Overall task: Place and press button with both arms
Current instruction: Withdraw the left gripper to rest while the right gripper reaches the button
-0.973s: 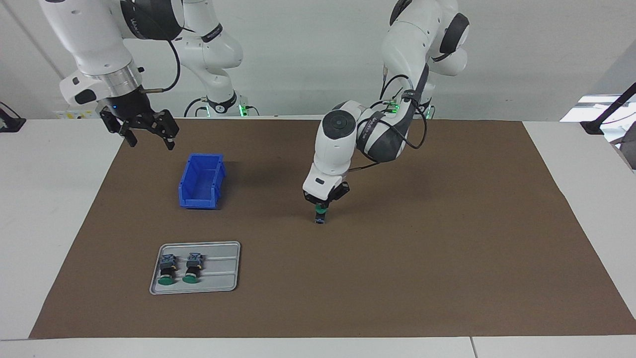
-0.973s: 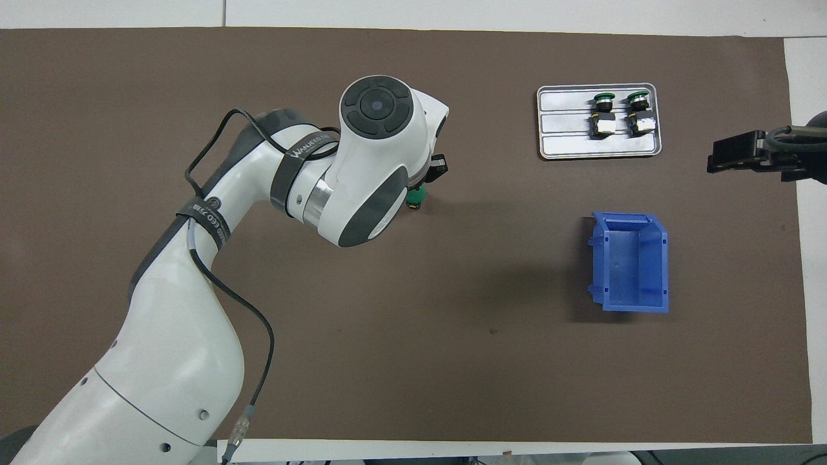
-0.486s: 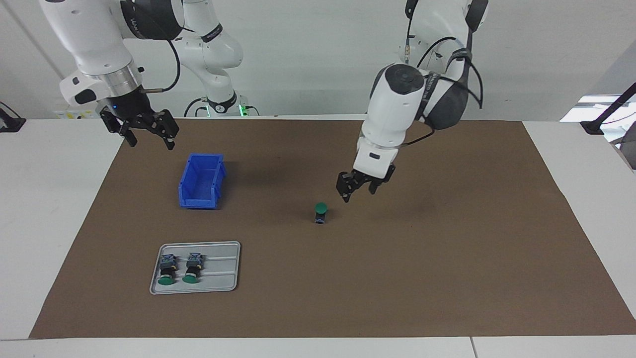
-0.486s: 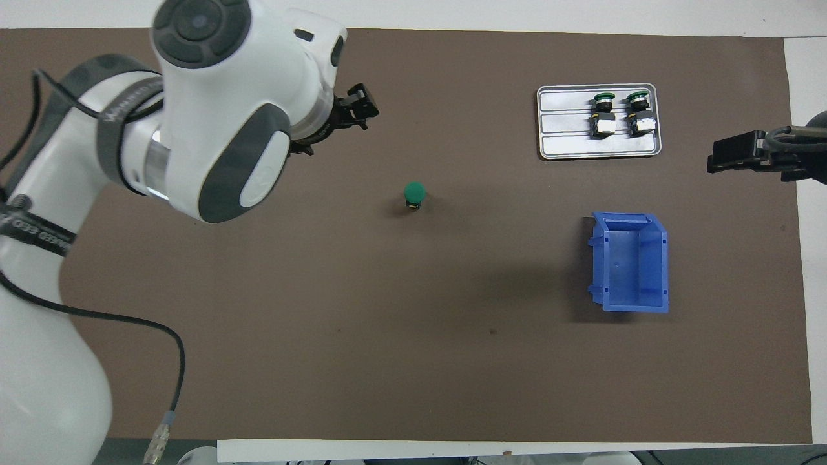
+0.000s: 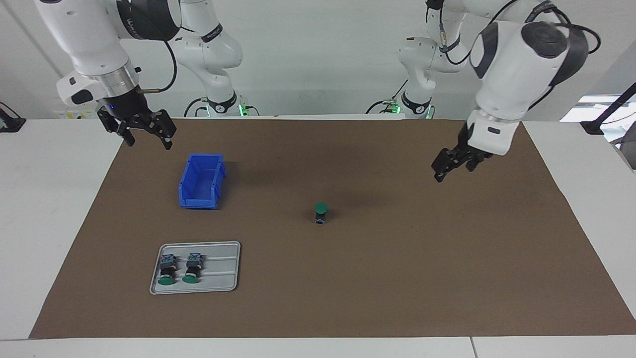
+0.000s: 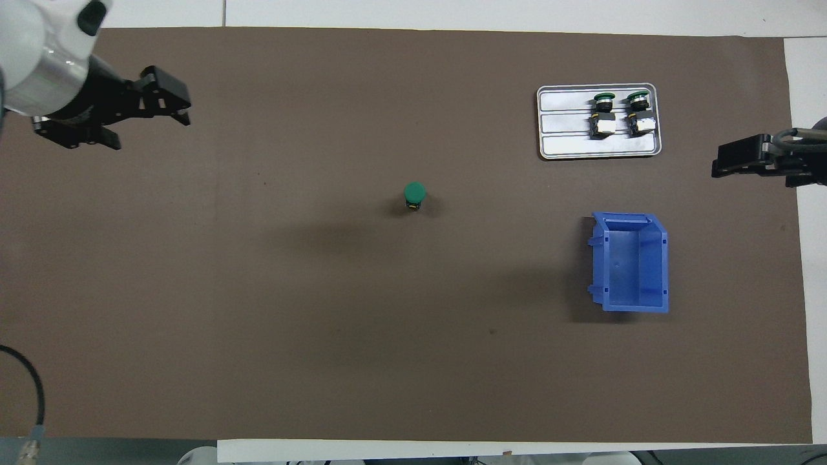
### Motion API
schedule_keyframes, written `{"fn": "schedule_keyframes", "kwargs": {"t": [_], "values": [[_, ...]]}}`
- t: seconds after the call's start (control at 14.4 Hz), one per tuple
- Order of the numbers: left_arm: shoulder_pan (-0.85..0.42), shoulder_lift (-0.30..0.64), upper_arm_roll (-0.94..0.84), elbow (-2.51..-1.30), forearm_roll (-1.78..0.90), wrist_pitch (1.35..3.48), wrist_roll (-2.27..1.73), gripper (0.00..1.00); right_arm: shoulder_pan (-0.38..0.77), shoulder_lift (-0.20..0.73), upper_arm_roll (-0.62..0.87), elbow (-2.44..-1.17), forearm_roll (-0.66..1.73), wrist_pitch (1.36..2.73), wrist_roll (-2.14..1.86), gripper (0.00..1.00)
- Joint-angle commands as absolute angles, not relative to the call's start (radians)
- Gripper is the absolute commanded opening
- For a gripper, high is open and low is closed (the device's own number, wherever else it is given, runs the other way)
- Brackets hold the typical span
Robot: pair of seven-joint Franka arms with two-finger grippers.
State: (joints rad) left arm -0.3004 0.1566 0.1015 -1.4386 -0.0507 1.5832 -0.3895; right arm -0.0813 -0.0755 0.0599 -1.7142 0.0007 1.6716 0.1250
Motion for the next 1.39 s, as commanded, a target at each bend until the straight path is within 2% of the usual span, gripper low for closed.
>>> {"fn": "schedule_keyframes", "kwargs": {"t": [0.0,0.21,0.28,0.35,0.49,0.56,0.69,0.97,1.32], "values": [[-0.233,0.097,0.092,-1.493,-0.043,1.528,-0.275,1.0,-0.081,-0.103,0.069,-1.743,0.015,1.663,0.054,0.99],[-0.184,0.028,0.08,-1.564,-0.043,1.511,-0.249,1.0,-0.029,-0.112,0.072,-1.753,0.02,1.647,0.051,0.99],[-0.119,0.012,0.042,-1.58,-0.043,1.519,-0.238,1.0,-0.022,-0.113,0.074,-1.758,0.021,1.658,0.055,0.99],[-0.051,0.018,-0.022,-1.574,-0.044,1.534,-0.186,1.0,-0.011,-0.114,0.078,-1.766,0.023,1.686,0.055,0.99],[-0.017,0.0,-0.06,-1.601,-0.048,1.522,-0.166,1.0,0.018,-0.101,0.078,-1.785,0.025,1.736,0.049,0.99],[-0.008,-0.039,-0.075,-1.642,-0.048,1.529,-0.158,1.0,0.041,-0.085,0.078,-1.798,0.034,1.773,0.055,0.99],[-0.003,-0.049,-0.075,-1.657,-0.048,1.546,-0.141,1.0,0.066,-0.039,0.081,-1.792,0.072,1.821,0.07,0.99],[0.015,-0.061,-0.081,-1.67,-0.049,1.555,-0.04,1.0,0.064,0.087,0.201,-1.743,0.072,1.905,0.228,0.97],[0.015,-0.061,-0.1,-1.674,-0.043,1.559,-0.02,1.0,0.072,0.27,0.31,-1.634,0.06,1.902,0.339,0.96]]}}
